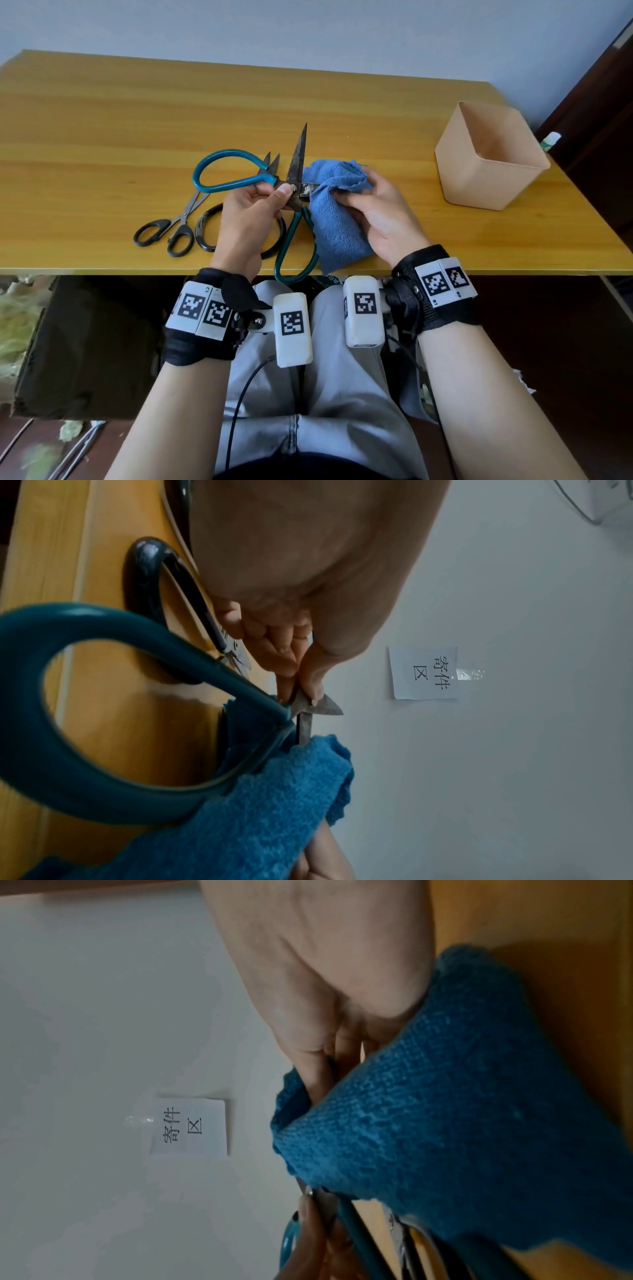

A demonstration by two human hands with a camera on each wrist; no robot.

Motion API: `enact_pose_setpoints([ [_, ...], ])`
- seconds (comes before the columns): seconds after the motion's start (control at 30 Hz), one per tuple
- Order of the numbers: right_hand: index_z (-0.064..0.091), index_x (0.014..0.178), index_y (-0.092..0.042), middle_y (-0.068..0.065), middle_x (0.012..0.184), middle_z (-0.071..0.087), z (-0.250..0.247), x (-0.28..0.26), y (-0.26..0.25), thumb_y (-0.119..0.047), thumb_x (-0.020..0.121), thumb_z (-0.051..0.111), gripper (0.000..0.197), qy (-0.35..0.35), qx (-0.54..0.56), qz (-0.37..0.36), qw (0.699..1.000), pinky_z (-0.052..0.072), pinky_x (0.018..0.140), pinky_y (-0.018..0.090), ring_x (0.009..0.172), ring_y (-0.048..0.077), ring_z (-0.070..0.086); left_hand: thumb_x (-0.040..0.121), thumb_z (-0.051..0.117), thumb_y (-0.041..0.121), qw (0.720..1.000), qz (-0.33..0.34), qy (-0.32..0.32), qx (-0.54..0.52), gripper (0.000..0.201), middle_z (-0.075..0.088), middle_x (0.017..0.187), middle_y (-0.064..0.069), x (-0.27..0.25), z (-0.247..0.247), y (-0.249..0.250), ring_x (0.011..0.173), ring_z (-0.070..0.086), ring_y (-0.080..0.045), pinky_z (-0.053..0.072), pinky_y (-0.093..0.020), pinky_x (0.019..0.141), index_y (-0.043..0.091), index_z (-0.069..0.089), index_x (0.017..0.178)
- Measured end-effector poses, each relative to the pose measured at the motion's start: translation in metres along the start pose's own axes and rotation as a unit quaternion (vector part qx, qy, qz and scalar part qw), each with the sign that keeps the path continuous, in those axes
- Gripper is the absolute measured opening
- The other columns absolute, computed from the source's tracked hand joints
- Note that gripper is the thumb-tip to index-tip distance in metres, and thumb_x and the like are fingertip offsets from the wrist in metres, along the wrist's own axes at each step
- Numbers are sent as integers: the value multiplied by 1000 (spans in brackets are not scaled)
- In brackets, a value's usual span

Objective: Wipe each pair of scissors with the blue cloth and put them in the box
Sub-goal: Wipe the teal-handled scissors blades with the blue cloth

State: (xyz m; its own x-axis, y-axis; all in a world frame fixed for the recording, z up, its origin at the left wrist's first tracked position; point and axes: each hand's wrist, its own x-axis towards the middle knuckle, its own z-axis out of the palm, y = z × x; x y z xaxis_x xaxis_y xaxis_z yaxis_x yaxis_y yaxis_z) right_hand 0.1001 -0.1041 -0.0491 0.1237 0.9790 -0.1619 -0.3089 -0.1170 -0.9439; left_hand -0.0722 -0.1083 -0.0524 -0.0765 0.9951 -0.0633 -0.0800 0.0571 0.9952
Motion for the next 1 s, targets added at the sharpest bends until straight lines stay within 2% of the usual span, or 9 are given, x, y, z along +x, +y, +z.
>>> enact_pose_setpoints([
  [0.1,58,121,-5,16,116,70,0,0,-1,5,76,78,50,16,-26,-3,1000,59,81,35,103,29,70,95,67,15,1000,9,-3,5,30,63,62,10,0,0,0,64,59,-4,45,-18,69,19,49,72],
  [0.3,61,112,-5,11,102,70,1,-1,-6,5,75,78,42,25,-21,-9,999,56,66,27,83,20,70,97,64,15,1000,21,-22,8,28,67,64,11,1,-2,0,73,64,-7,46,-15,70,15,50,73],
  [0.43,61,114,-10,14,112,69,2,0,-4,11,83,68,38,4,-11,11,1000,59,80,35,96,25,68,96,66,15,1000,23,-17,11,28,60,56,14,0,0,0,64,58,-4,45,-16,69,16,50,73],
  [0.53,63,112,-15,10,111,69,0,-2,-6,15,81,65,43,-3,-45,8,999,57,88,39,103,26,67,95,68,15,999,22,-19,16,26,60,61,12,-2,0,-2,60,55,-1,45,-16,68,17,51,74],
  [0.6,63,115,-11,6,103,71,-2,-2,-8,17,79,66,46,2,-54,0,999,59,82,35,98,23,69,94,69,15,999,20,-19,16,25,60,63,10,-3,-1,-2,61,55,-2,45,-17,70,18,51,75],
  [0.7,62,106,-10,3,90,73,-2,-1,-7,19,75,70,43,-1,-15,0,1000,59,71,31,83,18,70,95,68,15,1000,19,-21,12,26,63,70,6,-4,-2,0,61,56,-1,45,-19,71,18,51,75],
  [0.77,63,107,-12,6,98,71,-2,-1,-6,16,74,73,45,9,-14,-7,1000,59,77,35,86,19,70,95,67,15,1000,15,-23,10,26,65,67,8,-3,-3,1,62,58,0,45,-20,72,18,51,74],
  [0.87,65,120,-12,9,114,69,-3,-2,-4,12,80,70,47,-5,-48,-13,999,58,86,35,98,19,69,95,67,15,1000,12,-21,12,26,64,65,10,-3,-3,1,61,57,0,45,-21,73,17,51,75],
  [1.0,65,122,-12,10,119,67,-4,-2,-3,17,84,61,48,-17,-66,-6,998,58,90,38,106,24,68,95,67,15,999,17,-29,20,24,59,55,15,-5,-2,2,60,57,0,45,-17,69,16,51,78],
])
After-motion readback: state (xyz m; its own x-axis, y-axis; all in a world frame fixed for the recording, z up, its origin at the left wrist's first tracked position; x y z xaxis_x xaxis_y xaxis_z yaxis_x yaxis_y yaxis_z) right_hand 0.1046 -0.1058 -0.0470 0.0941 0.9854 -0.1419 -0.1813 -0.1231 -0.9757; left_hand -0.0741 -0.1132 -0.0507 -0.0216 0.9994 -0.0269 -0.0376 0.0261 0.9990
